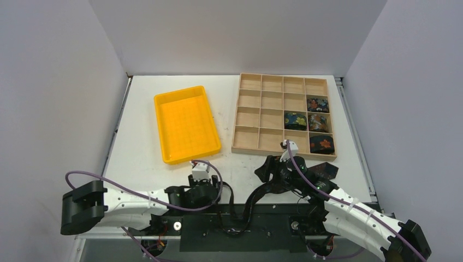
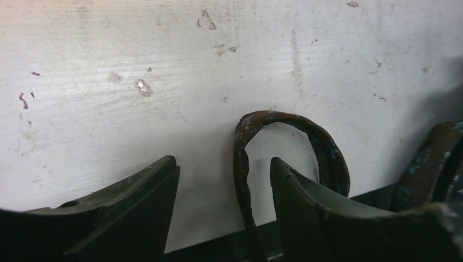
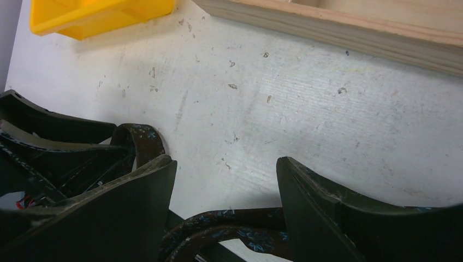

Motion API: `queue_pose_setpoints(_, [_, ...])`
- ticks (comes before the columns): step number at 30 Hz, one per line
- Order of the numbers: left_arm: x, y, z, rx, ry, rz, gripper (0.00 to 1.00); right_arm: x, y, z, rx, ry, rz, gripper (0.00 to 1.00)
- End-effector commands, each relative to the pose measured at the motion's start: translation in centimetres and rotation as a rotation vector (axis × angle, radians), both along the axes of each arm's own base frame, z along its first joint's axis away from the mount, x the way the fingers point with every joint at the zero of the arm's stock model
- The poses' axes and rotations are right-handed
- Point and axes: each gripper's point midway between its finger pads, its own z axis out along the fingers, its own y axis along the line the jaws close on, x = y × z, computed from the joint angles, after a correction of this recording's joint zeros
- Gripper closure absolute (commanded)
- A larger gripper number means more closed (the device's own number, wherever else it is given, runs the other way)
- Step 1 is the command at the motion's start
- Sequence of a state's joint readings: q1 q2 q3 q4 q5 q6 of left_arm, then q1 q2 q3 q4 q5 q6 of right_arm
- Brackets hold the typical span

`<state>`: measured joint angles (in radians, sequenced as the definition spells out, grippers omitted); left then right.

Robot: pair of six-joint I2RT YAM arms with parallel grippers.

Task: Roll the ties
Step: Flatten out the tie at the center of the board.

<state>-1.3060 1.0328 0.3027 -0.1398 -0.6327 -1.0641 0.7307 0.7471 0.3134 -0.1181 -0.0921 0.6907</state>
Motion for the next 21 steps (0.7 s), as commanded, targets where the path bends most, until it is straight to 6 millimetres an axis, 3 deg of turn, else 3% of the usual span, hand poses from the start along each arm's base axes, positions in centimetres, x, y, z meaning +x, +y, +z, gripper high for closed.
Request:
queue_pose_setpoints(1, [0.0,1.1,-2.1,0.141,0.058,0.036,0.48,1.8,-0.2,2.4,-0.003,-0.087,-0.066,0.32])
queue_pose_setpoints(5, [0.9,2.0,-1.8,0.195,0.058,0.087,0.81,2.3,-1.6,2.0,-0.033,-0.088,-0.150,0.32])
queue_pose_setpoints(7, [1.5,3.4,-1.3,0.216,0.065,0.151,0.99,2.6,-2.5,1.7,-0.058,-0.078,-0.203,0.32])
queue_pose_setpoints(12, [2.6,5.6,1.3,0.159,0.100,0.268,1.00,3.0,-4.6,0.4,-0.123,-0.032,-0.333,0.33])
queue_pose_setpoints(15, [2.6,7.0,3.5,0.094,0.108,0.343,1.00,2.6,-6.4,-1.8,-0.141,-0.003,-0.428,0.33])
queue_pose_setpoints(21, [1.8,8.5,6.0,-0.048,0.124,0.381,1.00,1.9,-6.7,-5.0,-0.156,0.079,-0.457,0.34])
